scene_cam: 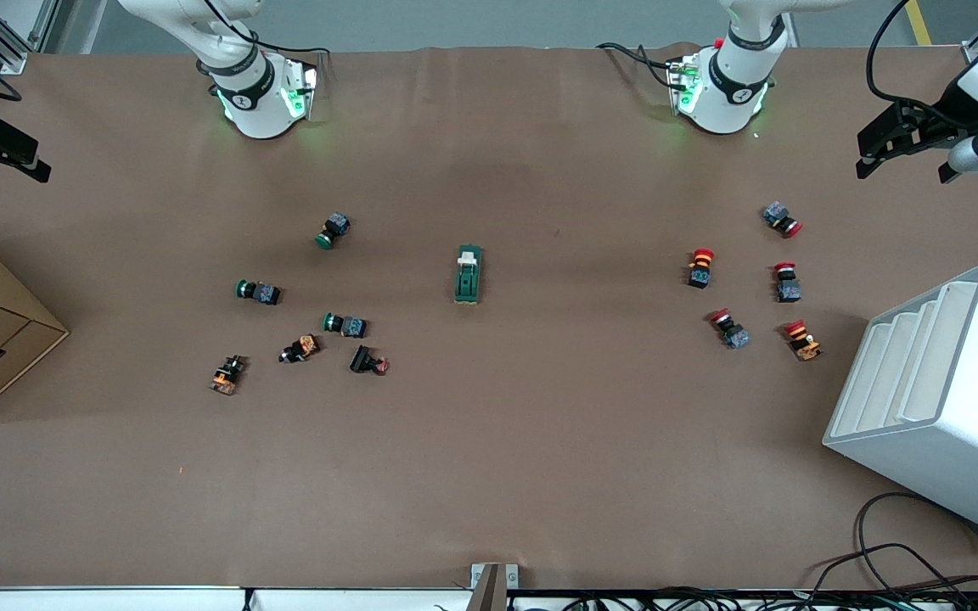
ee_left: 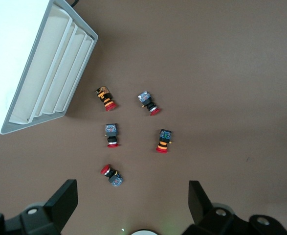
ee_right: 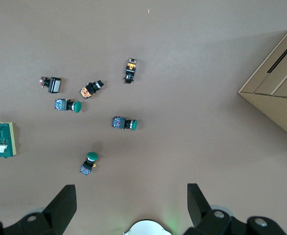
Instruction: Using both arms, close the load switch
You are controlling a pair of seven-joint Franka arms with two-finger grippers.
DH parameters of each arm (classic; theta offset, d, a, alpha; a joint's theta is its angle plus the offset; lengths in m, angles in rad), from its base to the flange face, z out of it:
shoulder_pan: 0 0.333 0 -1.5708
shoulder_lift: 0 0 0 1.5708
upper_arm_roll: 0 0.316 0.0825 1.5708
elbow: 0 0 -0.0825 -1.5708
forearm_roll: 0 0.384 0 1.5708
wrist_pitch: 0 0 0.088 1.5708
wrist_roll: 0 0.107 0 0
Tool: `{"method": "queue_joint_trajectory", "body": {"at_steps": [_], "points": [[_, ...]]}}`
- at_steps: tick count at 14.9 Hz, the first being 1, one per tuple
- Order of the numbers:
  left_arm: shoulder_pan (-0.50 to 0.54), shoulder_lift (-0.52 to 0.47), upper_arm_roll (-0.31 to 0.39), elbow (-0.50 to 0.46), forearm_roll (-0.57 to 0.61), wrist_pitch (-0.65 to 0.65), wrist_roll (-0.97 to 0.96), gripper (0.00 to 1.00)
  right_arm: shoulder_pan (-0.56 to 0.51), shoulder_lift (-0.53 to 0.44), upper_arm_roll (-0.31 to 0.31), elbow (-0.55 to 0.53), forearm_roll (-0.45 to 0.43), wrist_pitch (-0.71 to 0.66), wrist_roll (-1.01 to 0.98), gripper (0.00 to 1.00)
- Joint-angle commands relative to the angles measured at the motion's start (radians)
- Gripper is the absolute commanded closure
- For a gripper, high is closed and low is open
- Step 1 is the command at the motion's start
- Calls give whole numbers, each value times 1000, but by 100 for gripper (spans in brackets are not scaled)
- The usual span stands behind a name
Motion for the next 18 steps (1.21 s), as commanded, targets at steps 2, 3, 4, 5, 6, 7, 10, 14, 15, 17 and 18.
{"method": "queue_joint_trajectory", "body": {"at_steps": [2, 3, 4, 5, 6, 7, 10, 14, 15, 17, 18], "points": [[-10, 9, -2, 23, 21, -6, -32, 0, 6, -24, 9, -33, -6, 1, -7, 0], [-10, 10, -2, 23, 23, -4, -29, 0, 3, -24, 7, -31, -5, 3, -7, 0], [-10, 12, 1, 25, 23, -1, -27, 0, 3, -24, 7, -30, -5, 4, -7, 0], [-10, 19, 3, 25, 23, 4, -27, 0, 3, -24, 7, -31, -5, 3, -7, 0], [-10, 24, 3, 25, 21, 7, -27, 0, 3, -24, 7, -30, -5, 4, -8, 0], [-10, 36, 3, 29, 20, 11, -27, 0, 3, -24, 7, -30, -5, 4, -8, 0], [-14, 54, 3, 25, 11, 69, -35, 0, 3, -24, 7, -30, -5, 4, -8, 0], [-78, 130, -20, 12, 6, 146, -52, 0, 1, -26, 6, -27, 4, 3, -7, 0], [-85, 166, -51, 5, -8, 163, -55, 0, 3, -27, 7, -30, 4, 4, -7, 0], [-97, 214, -117, -33, -20, 242, -58, 0, 23, -27, 16, -36, -13, -15, 2, 0], [-108, 226, -155, -69, -20, 301, -60, 0, 15, -27, 10, -39, -13, -20, 1, 0]]}}
